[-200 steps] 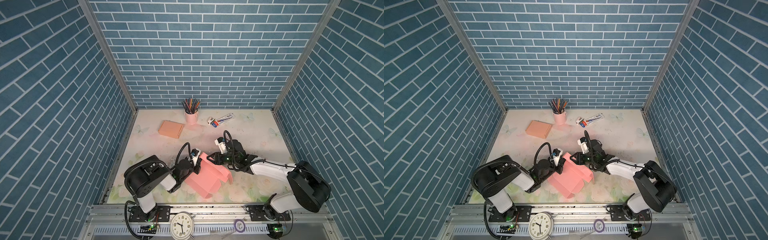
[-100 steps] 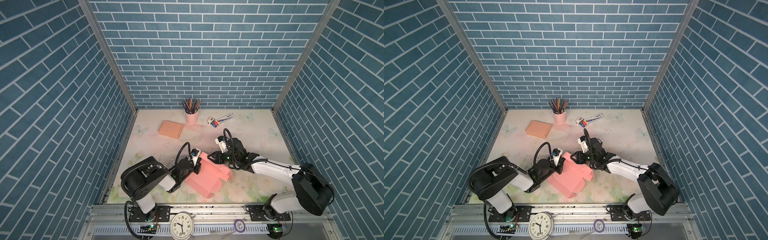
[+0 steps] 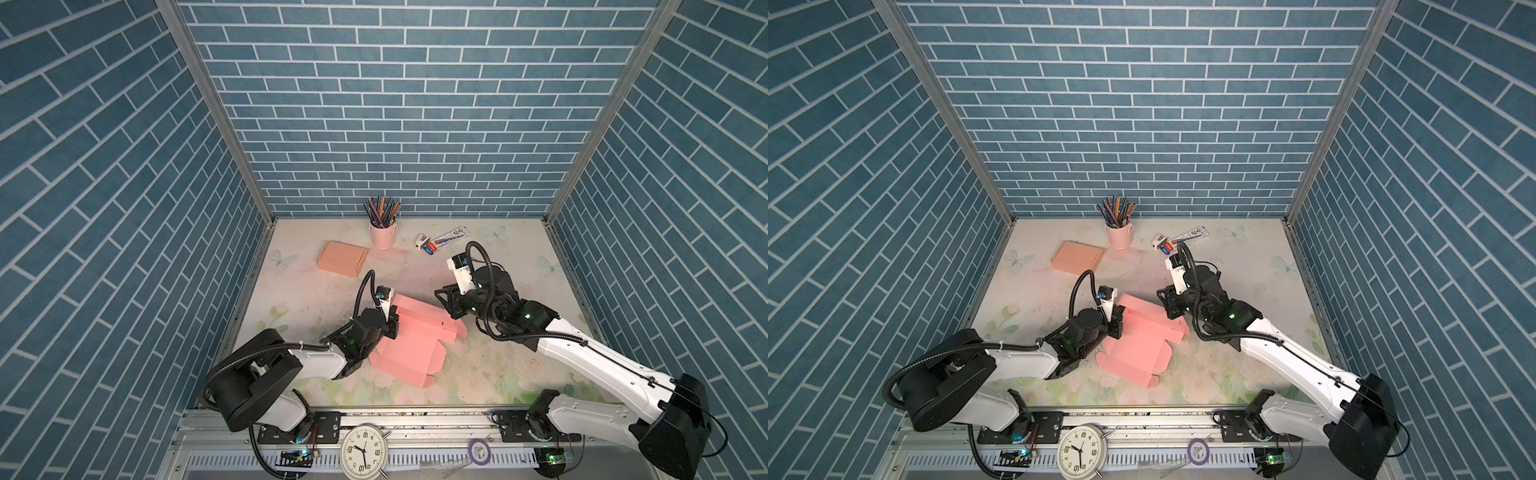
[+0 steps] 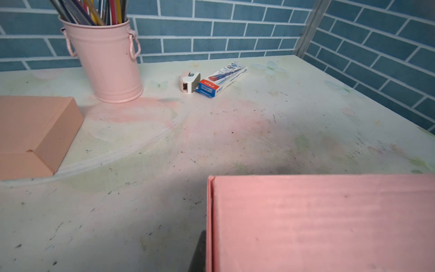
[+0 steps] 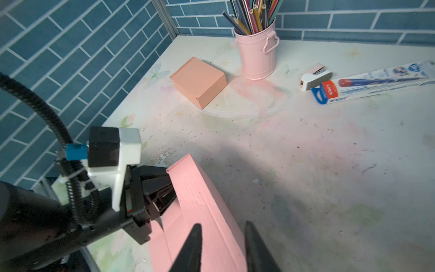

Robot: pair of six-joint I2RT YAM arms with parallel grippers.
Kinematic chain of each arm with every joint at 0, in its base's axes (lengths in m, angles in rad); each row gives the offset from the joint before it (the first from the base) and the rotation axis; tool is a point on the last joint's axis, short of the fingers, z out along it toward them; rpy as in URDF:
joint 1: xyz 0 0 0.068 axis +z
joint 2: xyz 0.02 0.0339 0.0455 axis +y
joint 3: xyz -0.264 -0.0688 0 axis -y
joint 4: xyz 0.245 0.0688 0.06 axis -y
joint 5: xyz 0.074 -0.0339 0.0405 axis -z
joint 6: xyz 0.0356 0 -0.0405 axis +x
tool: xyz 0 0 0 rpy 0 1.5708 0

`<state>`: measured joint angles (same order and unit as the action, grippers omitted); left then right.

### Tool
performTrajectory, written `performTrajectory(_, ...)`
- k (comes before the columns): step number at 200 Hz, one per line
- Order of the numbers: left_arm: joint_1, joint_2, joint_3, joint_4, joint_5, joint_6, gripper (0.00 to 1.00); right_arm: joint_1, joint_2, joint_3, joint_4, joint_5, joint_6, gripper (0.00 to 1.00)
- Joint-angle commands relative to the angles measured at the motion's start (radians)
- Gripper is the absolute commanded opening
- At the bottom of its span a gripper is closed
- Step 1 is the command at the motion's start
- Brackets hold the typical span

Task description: Fold the paper box

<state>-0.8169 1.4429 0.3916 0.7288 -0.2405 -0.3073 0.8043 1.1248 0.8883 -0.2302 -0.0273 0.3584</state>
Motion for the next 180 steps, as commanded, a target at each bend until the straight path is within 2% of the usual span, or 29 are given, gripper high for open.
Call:
performTrajectory(1,-0.006,-0.045,0.038,-0.177,-0.084,-0.099,0.09,0.020,-0.028,0.015,-0.073,0.091,-0.066,0.23)
performTrajectory(34,-0.004,-0.095,0.058,-0.272,-0.117,-0.158,0.09,0.030,-0.042,0.009,-0.098,0.121,-0.083,0.12)
performTrajectory(105,-0.004,-0.150,0.130,-0.456,-0.117,-0.198,0.08,0.034,-0.024,-0.021,-0.079,0.156,-0.067,0.01)
performTrajectory(180,0.006,-0.143,0.150,-0.467,-0.103,-0.213,0.08,0.031,0.021,-0.031,-0.082,0.185,-0.076,0.00)
